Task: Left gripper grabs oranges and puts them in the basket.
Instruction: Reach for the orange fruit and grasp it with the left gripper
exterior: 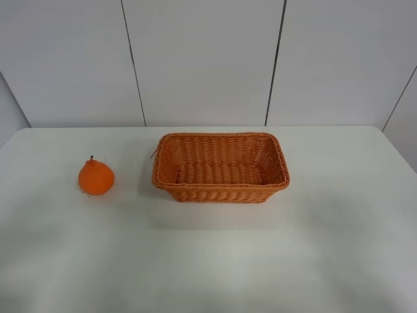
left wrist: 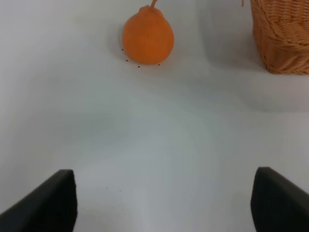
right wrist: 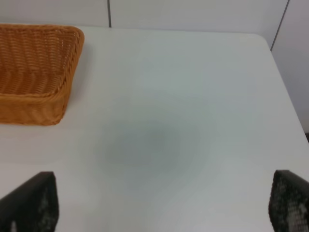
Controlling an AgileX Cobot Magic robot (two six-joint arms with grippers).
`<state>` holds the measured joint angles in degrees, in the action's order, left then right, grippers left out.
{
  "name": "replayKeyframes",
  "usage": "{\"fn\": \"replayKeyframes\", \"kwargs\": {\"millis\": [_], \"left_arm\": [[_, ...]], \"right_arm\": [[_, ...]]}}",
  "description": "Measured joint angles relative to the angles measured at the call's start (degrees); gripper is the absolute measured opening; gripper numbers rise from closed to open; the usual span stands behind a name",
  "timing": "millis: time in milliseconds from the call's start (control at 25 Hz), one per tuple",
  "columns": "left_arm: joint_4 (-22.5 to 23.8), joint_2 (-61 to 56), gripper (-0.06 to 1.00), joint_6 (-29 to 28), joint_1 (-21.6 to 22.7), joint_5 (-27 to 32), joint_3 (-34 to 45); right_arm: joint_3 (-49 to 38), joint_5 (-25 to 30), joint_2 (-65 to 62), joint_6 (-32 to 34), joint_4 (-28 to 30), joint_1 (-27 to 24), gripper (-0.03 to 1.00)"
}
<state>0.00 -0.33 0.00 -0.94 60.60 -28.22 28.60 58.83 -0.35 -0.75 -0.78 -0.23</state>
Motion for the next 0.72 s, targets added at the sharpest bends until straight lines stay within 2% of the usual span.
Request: {"fn": "replayKeyframes", "kwargs": {"millis": [560,720], "left_arm": [[0.0,0.0,0.84,0.0,0.0,-0.53,-0.18],[0.0,4.42,0.84,0.0,0.0,-0.79,-3.58]], "right_arm": [[0.0,0.0,0.0,0.0,0.0,0.0,0.69],[0.0,0.0,0.0,0.0,0.0,0.0,0.69]]}}
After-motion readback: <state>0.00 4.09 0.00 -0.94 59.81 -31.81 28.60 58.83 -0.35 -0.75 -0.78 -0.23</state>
